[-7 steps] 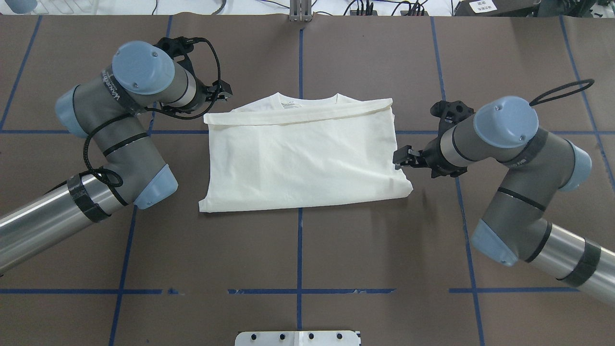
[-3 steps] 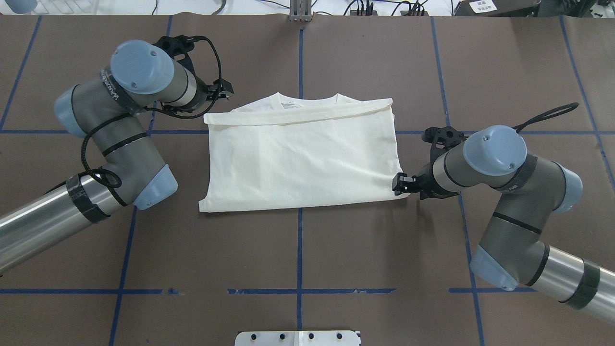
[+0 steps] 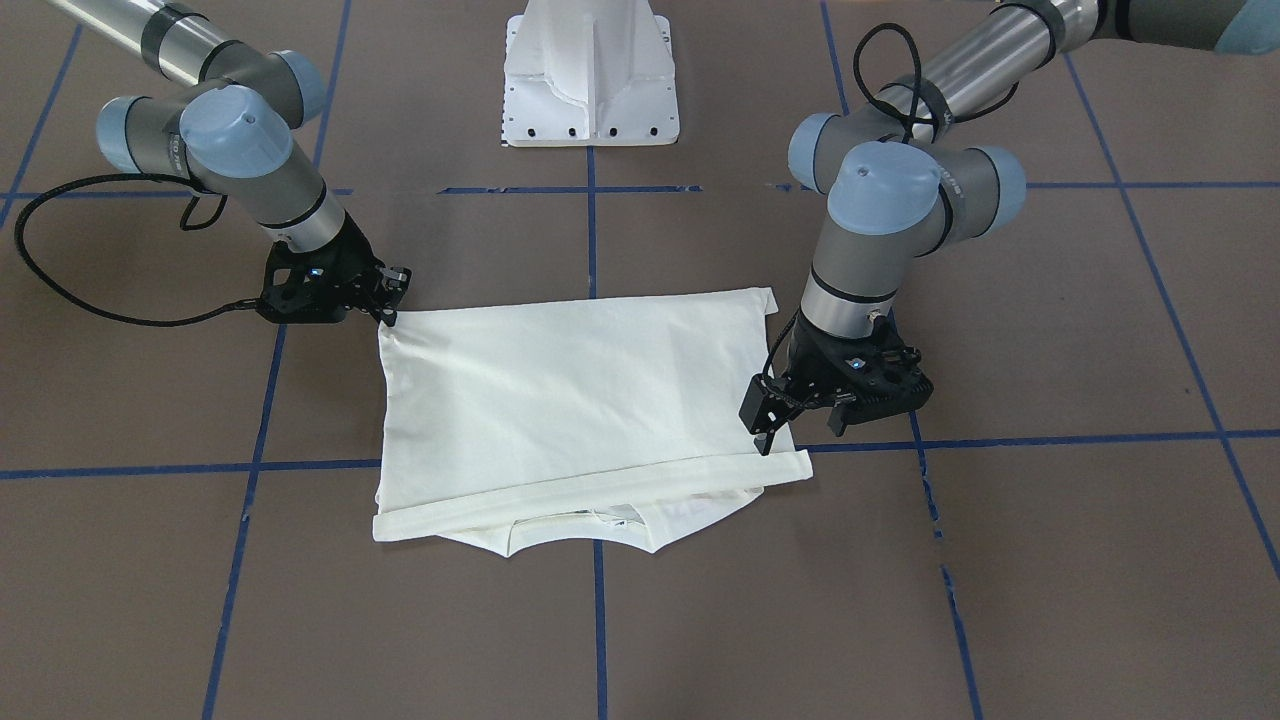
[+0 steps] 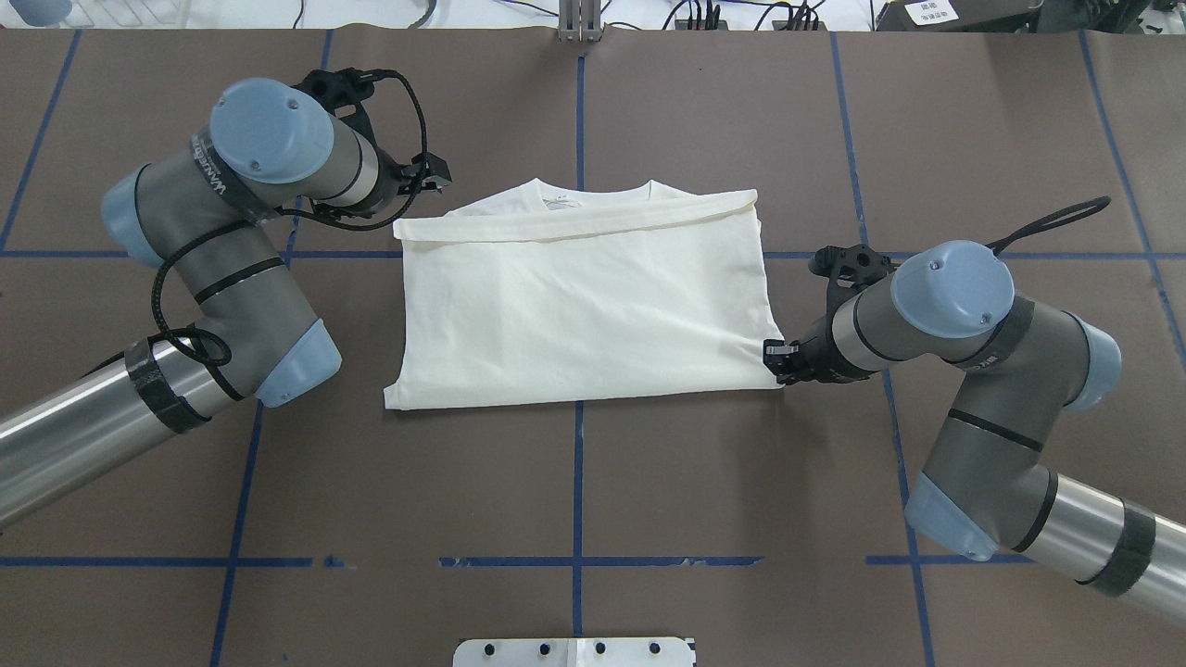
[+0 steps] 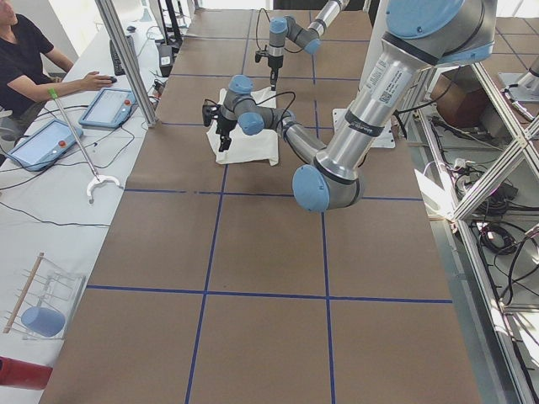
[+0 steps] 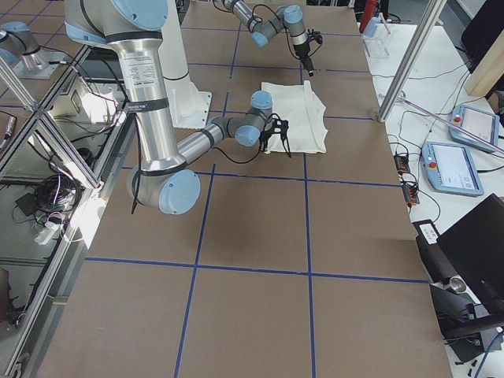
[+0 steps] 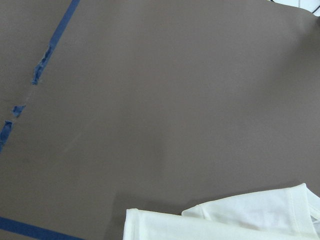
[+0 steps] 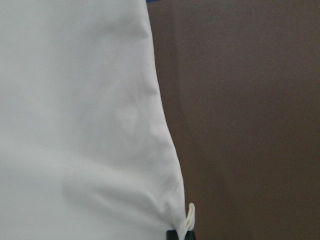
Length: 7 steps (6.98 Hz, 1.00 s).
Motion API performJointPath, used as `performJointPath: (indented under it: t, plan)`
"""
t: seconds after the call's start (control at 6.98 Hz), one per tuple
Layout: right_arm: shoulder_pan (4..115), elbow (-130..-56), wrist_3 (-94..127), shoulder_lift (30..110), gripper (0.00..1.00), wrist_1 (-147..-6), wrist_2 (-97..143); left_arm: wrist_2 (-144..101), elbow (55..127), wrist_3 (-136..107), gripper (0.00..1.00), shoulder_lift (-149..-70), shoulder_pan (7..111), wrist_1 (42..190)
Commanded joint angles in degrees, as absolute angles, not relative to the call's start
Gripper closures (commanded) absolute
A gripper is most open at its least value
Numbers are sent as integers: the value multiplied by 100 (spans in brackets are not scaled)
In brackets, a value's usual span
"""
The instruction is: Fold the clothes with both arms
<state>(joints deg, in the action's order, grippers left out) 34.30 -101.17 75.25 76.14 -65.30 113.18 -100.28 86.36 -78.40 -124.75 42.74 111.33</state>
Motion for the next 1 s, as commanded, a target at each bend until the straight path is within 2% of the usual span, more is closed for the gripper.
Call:
performJointPath:
  t: [0.0,0.29,0.43,0.57,0.72,0.86]
  plan:
    - [3376,-10640,7558,8021,100,-6530,11504,-10028,8640,-7849,0,-12480,4263,11136]
    - [2440,-11868,7576,9319,100,-6522,11540,-10028,8727,-7936,0,-12472,4210,11127]
    - [1721,-12326,7802,9734,100,-6504,11497,-10028,8806,-8111,0,-12463,4106,11118]
    - [861,-12488,8240,9790,100,-6443,11296,-10020,8894,-8321,0,-12463,3948,11118]
    - [435,-12489,8314,9782,1,-6416,11120,-10020,9025,-8480,0,-12454,3816,11109]
    - [413,-12559,8314,9730,0,-6399,11109,-10028,9200,-8534,0,-12437,3684,11075]
